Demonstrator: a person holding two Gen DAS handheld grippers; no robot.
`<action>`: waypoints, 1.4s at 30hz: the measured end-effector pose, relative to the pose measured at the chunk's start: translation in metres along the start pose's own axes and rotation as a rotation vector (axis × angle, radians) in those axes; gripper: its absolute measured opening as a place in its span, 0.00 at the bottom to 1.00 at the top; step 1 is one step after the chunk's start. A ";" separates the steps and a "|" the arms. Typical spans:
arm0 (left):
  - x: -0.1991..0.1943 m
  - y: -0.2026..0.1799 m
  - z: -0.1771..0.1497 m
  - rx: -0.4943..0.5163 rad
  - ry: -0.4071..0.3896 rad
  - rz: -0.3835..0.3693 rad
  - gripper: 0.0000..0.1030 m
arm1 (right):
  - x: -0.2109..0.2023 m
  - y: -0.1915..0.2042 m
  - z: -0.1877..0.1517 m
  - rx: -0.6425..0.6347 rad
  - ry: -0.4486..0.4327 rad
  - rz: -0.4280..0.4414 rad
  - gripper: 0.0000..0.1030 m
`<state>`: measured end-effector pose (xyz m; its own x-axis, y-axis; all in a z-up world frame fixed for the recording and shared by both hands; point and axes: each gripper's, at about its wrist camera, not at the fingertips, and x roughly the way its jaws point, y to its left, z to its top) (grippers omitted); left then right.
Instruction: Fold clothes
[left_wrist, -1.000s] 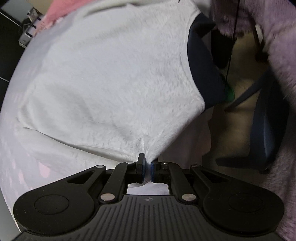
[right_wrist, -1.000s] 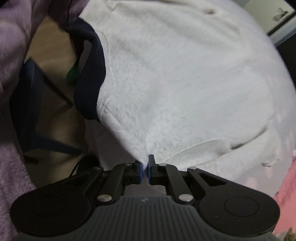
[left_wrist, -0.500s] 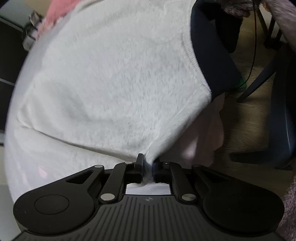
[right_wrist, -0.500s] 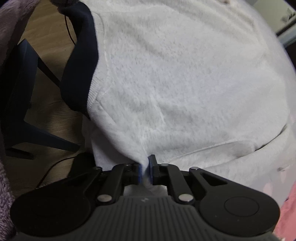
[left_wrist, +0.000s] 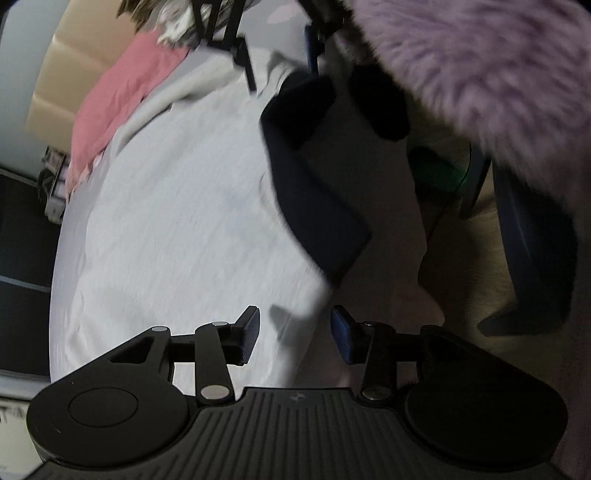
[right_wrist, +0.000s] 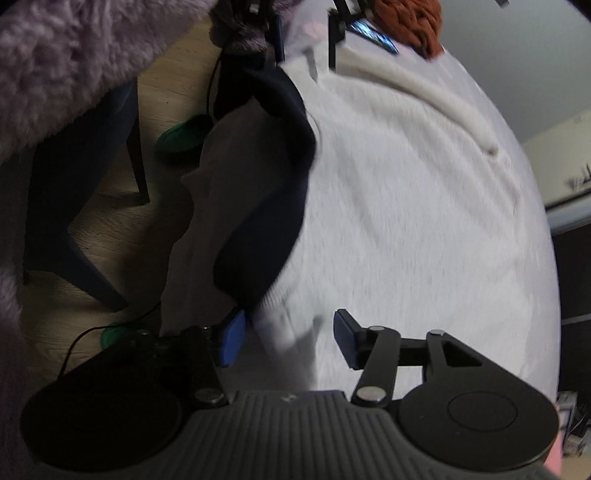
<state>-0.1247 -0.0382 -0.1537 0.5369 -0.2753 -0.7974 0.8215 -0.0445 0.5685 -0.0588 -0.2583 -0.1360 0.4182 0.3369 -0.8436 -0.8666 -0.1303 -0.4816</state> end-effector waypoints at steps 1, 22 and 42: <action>0.007 -0.001 0.002 0.007 -0.004 0.005 0.39 | 0.002 0.002 0.003 -0.022 0.002 0.003 0.55; -0.012 0.061 -0.006 -0.213 0.025 -0.317 0.07 | -0.030 -0.057 0.011 0.236 -0.080 0.242 0.18; -0.025 0.116 -0.037 -0.570 0.010 -0.352 0.41 | -0.032 -0.085 0.001 0.269 -0.020 0.308 0.45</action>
<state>-0.0353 -0.0011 -0.0752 0.2182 -0.3283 -0.9190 0.9193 0.3853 0.0806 0.0016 -0.2571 -0.0678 0.1254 0.3382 -0.9327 -0.9918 0.0199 -0.1261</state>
